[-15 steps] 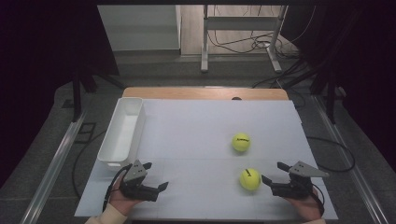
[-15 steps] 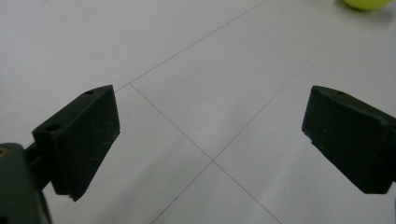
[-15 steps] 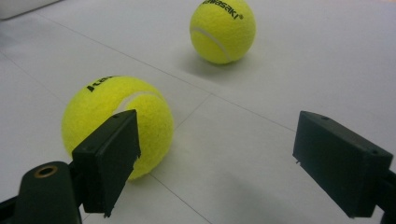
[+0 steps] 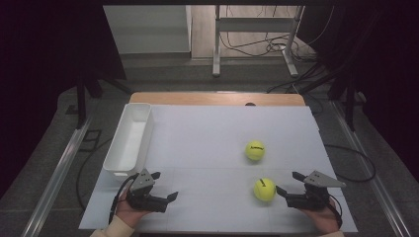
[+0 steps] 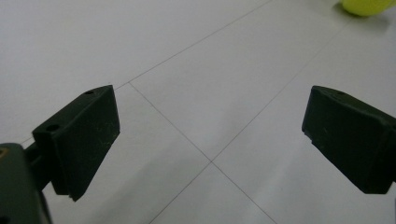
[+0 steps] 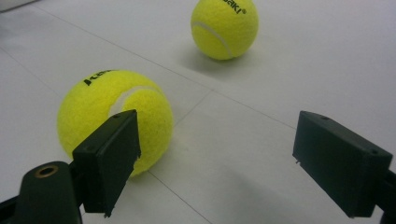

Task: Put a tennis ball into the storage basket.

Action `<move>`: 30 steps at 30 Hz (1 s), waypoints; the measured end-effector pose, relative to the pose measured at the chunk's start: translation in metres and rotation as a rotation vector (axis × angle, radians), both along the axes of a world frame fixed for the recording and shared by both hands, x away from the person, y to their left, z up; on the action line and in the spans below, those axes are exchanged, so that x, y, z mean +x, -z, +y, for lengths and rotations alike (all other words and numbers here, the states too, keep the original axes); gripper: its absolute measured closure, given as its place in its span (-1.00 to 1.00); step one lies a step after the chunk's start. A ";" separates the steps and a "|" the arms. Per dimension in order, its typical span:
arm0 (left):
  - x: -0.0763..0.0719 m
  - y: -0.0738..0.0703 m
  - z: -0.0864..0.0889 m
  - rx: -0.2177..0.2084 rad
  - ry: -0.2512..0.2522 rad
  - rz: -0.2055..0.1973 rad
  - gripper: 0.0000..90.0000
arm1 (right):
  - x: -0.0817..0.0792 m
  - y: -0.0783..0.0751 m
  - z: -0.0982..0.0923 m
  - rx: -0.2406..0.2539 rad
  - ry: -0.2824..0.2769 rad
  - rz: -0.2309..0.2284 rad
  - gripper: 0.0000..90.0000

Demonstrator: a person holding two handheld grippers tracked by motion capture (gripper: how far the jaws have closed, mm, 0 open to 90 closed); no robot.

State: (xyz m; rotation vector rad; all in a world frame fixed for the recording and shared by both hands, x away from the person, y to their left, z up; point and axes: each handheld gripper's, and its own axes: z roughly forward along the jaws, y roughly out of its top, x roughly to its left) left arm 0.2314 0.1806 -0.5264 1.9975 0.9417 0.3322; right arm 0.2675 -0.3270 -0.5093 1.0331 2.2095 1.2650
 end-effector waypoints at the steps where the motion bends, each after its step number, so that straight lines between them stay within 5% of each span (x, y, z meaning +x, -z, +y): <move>1: 0.000 0.000 0.000 0.000 0.000 0.000 -0.89 | 0.000 0.000 0.000 0.000 0.000 0.000 -0.66; 30: 0.004 -0.012 -0.009 -0.032 0.011 -0.003 -0.89 | 0.002 0.000 0.000 -0.003 0.019 0.000 -0.66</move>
